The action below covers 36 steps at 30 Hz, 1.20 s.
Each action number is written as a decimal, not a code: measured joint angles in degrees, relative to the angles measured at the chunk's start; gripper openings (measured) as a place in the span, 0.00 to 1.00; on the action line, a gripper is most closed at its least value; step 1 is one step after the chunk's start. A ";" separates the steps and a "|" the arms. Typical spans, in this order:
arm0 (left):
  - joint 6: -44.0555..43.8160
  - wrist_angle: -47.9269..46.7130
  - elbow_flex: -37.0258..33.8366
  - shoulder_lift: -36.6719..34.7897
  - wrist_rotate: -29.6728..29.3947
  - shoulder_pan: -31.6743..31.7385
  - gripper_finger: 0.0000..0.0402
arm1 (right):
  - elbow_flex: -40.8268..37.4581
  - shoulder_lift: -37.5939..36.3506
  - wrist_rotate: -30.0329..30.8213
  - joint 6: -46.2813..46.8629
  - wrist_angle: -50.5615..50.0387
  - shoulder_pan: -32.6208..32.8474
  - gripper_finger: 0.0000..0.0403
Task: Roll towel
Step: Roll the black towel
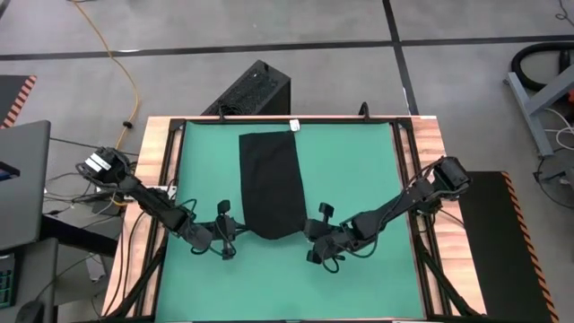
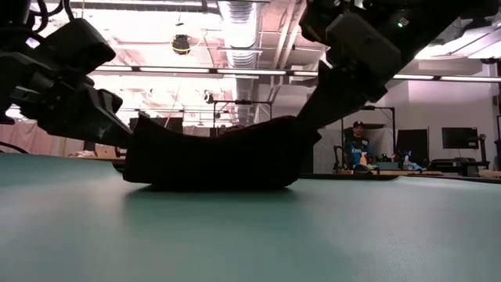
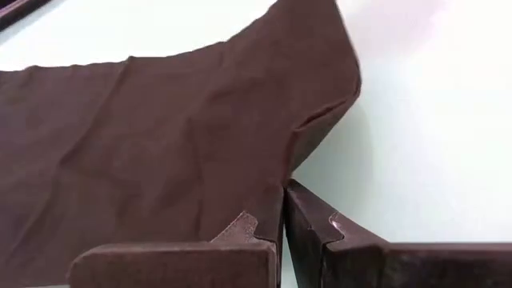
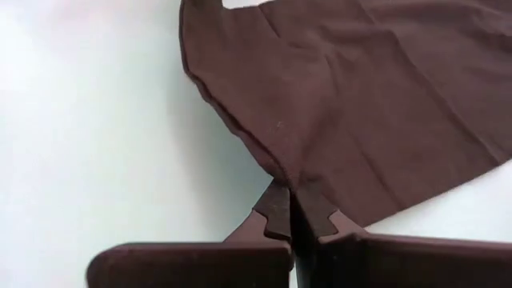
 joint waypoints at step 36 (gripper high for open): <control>-14.03 -7.95 0.09 -1.17 -10.37 -7.04 0.00 | 0.02 0.65 -30.65 -6.12 3.42 -12.00 0.03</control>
